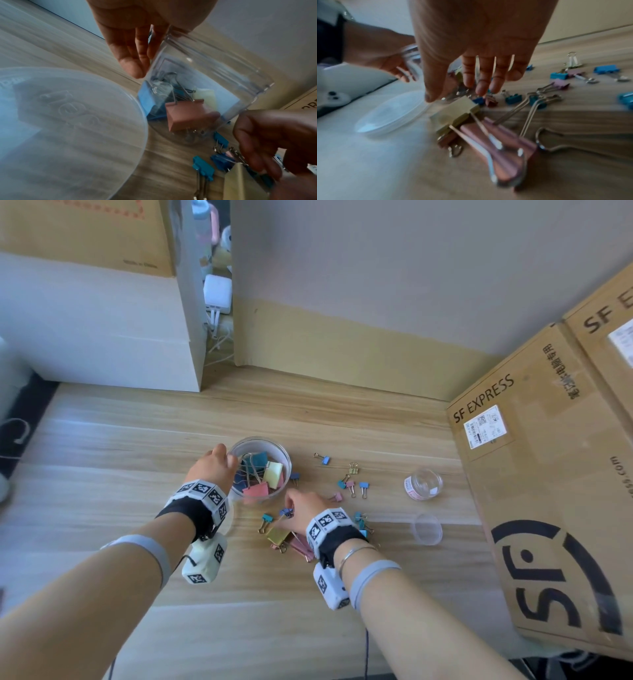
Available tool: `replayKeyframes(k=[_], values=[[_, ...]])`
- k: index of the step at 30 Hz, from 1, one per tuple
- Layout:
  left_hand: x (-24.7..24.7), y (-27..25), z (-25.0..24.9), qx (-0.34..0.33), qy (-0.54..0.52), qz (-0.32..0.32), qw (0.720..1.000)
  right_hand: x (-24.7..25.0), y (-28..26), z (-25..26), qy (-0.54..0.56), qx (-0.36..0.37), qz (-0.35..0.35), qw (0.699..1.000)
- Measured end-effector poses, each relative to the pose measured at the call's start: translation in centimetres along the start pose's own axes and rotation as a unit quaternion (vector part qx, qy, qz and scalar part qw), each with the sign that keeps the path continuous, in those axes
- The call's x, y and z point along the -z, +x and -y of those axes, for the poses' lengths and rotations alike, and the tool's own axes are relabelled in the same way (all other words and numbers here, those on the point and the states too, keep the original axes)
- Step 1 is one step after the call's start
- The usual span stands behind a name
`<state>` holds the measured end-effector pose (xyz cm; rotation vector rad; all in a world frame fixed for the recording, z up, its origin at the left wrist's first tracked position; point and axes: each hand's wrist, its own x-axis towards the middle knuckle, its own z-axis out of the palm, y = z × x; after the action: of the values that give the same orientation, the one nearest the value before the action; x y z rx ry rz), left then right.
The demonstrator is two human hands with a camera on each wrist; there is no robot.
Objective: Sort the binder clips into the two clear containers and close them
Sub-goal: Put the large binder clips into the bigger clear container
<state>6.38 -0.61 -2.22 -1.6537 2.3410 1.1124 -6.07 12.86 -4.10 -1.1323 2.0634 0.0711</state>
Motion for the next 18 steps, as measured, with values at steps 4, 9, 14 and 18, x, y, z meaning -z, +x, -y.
replayKeyframes(k=[4,9,14,18], values=[[-0.6,0.6,0.8,-0.011,-0.013,-0.017,1.0,-1.8,-0.1,1.2,-0.09,0.032,-0.012,0.995],[-0.8,0.9,1.1,-0.024,-0.014,-0.015,0.999,-1.9,-0.3,0.9,-0.089,0.032,-0.049,0.994],[-0.7,1.1,1.4,-0.029,-0.02,-0.012,0.999,0.6,-0.6,0.0,0.062,0.017,-0.08,0.995],[-0.7,1.2,1.5,-0.033,-0.022,-0.015,0.999,4.2,-1.0,-0.7,0.159,0.051,-0.16,0.973]])
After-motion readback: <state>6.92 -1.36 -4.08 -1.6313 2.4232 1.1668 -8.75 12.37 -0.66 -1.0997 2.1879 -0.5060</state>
